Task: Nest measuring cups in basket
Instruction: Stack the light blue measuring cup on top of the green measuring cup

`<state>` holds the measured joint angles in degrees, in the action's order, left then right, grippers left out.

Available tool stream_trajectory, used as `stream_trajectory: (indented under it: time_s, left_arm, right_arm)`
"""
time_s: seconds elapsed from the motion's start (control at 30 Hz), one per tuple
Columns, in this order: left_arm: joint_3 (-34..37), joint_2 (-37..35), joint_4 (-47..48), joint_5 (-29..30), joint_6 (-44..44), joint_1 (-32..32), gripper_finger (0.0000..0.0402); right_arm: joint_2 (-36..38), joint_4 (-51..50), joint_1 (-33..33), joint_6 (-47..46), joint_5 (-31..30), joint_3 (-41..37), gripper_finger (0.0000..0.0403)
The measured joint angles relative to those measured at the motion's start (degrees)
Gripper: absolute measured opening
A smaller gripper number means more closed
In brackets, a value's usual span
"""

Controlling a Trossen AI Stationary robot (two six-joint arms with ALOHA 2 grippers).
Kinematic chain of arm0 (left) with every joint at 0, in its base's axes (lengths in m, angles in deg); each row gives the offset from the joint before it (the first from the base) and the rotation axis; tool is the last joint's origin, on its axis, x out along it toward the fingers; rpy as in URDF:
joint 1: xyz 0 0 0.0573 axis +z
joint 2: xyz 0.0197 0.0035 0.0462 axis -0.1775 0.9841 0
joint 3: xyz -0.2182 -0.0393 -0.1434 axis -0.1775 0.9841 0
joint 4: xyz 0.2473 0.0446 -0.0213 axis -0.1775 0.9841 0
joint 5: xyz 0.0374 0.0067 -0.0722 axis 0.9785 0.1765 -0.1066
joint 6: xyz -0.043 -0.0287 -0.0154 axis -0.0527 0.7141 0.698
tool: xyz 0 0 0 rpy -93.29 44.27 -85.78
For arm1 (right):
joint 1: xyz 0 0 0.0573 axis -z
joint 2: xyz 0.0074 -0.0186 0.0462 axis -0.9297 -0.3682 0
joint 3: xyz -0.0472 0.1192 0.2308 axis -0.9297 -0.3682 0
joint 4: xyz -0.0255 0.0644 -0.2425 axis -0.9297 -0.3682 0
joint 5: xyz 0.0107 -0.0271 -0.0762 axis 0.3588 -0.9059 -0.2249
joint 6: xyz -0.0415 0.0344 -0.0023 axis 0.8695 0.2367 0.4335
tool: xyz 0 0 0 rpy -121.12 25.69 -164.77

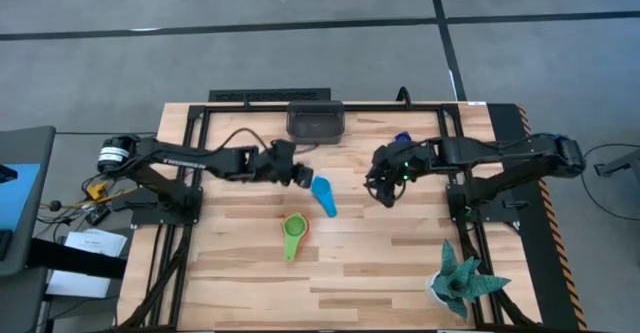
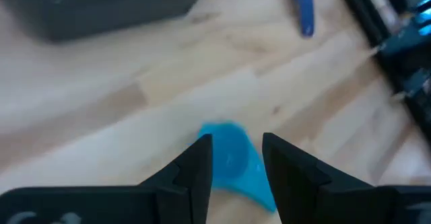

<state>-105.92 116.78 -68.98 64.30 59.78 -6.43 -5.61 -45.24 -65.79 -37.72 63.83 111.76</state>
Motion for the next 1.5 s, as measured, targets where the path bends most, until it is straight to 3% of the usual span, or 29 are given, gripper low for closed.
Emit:
stream_trajectory:
  time_s: [0.27,0.5,0.87,1.1,1.5]
  left_arm:
    - [-0.03,2.74,-4.70,-1.71,-4.33,5.12,0.0118]
    - [-0.72,10.25,-8.72,-3.75,-1.64,4.98,0.0118]
    - [-4.89,18.56,-5.06,-5.10,-0.83,3.42,0.0118]
    - [-7.84,18.43,3.39,-3.45,-3.04,2.58,0.0118]
    - [-7.66,18.43,3.61,-2.90,-2.91,0.35,0.0115]
  right_arm:
    - [2.99,-2.68,12.10,-3.77,3.87,0.28,0.0112]
    - [3.25,-7.68,19.23,-1.11,8.34,0.15,0.0149]
    - [3.64,-13.64,20.84,1.76,10.47,0.15,0.0226]
    - [3.83,-14.56,20.84,2.89,10.47,0.15,0.0223]
    - [3.86,-14.54,20.82,3.80,10.47,0.15,0.0222]
